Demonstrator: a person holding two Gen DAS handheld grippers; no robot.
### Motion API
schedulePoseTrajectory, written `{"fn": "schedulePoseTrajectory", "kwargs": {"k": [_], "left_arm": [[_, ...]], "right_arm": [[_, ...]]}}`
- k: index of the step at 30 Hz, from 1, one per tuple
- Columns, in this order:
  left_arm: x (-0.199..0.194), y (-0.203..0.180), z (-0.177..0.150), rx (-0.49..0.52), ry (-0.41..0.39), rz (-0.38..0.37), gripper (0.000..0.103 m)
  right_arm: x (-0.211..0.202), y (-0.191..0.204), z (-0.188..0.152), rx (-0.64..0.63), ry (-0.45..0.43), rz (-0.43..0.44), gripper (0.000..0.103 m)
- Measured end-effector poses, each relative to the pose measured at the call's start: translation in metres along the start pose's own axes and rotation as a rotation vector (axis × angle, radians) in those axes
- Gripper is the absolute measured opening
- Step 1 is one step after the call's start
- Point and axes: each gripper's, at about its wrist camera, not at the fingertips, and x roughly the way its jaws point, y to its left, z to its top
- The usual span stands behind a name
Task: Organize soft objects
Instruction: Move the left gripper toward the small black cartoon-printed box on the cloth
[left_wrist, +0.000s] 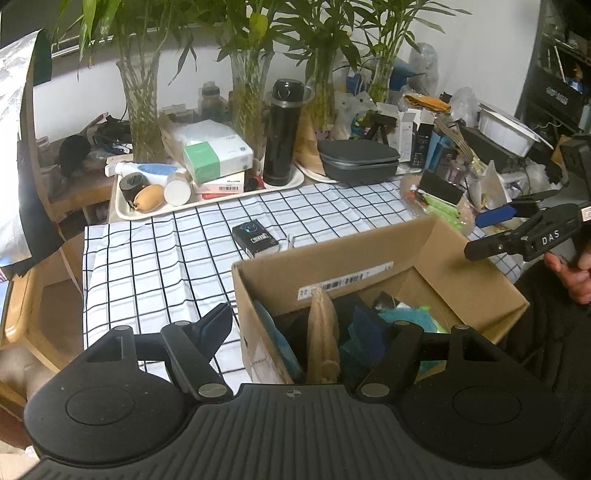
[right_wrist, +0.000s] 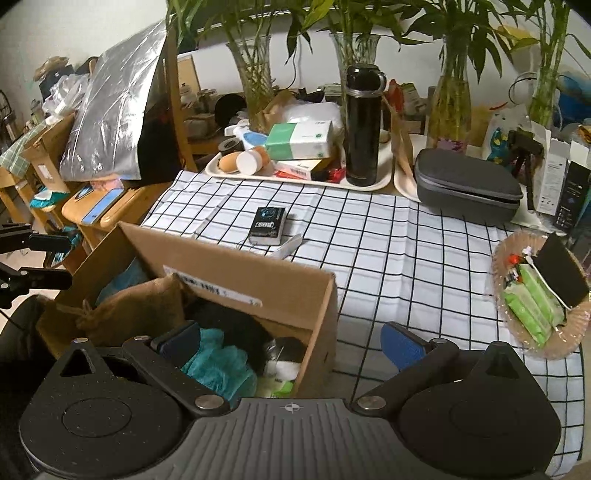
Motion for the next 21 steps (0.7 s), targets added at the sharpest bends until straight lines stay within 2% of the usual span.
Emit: {"fn": "schedulePoseTrajectory", "kwargs": {"k": [21], "left_arm": [[0.027, 0.032, 0.023, -0.034, -0.006, 0.016, 0.072]], "right_arm": [[0.033, -0.025, 0.03, 0.035, -0.038, 0.027, 0.103]]}}
